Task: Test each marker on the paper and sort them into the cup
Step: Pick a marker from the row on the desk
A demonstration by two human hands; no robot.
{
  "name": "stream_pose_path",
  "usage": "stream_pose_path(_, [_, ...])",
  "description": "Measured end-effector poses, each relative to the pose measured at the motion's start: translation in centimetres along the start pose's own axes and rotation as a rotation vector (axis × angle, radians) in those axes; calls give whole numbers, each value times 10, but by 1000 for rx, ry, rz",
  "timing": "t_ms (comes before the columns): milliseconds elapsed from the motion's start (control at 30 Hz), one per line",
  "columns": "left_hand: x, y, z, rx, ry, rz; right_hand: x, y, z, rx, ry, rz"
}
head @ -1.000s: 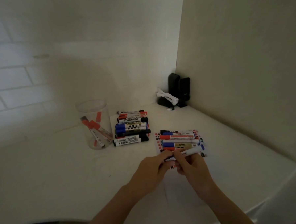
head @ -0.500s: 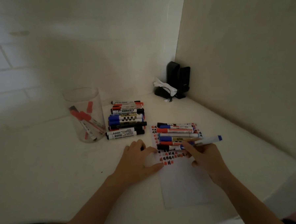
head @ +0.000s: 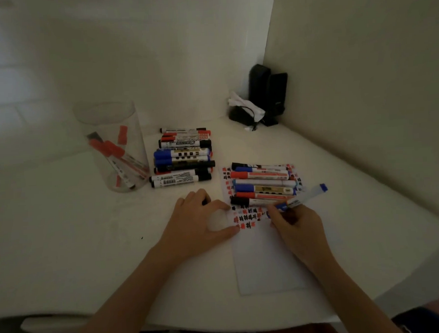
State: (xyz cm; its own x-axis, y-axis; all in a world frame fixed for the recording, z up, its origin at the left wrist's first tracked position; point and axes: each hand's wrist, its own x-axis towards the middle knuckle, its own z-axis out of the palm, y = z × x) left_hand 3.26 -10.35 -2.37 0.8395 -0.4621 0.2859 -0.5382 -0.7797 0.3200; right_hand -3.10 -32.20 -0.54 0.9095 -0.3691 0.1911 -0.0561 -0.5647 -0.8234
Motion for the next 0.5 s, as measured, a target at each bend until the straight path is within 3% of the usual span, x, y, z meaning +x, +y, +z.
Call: stream_pose_path(500, [1,1,2,-14,44,19,-2,1,2,-11,10,-115])
